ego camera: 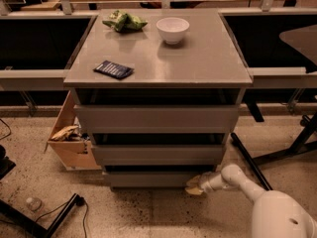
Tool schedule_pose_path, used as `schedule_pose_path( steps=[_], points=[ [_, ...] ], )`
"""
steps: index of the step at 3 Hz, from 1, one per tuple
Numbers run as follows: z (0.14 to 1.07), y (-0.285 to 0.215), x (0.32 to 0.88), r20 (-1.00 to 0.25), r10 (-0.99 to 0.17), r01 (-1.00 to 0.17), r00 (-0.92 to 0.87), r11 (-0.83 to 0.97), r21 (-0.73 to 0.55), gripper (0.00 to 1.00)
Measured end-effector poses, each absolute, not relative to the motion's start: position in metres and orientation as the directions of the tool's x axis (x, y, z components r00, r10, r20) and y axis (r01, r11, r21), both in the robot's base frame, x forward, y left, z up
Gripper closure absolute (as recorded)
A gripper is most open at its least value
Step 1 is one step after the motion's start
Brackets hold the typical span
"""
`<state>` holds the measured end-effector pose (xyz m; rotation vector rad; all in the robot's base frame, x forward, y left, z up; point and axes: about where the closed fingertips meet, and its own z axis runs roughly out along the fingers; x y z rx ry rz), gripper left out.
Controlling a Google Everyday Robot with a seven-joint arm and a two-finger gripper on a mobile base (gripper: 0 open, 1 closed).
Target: Close bottom drawer
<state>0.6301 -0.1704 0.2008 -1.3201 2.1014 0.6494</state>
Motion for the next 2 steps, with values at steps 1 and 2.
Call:
schedule_pose_path(
  steps=[1, 2],
  points=[
    [0.227, -0.183, 0.625, -0.681, -0.655, -0.915, -0.329, 0.399, 0.058, 0.88],
    [0.268, -0.234, 0.611, -0.614, -0.714, -0.891, -0.336, 0.453, -0.039, 1.0]
  ],
)
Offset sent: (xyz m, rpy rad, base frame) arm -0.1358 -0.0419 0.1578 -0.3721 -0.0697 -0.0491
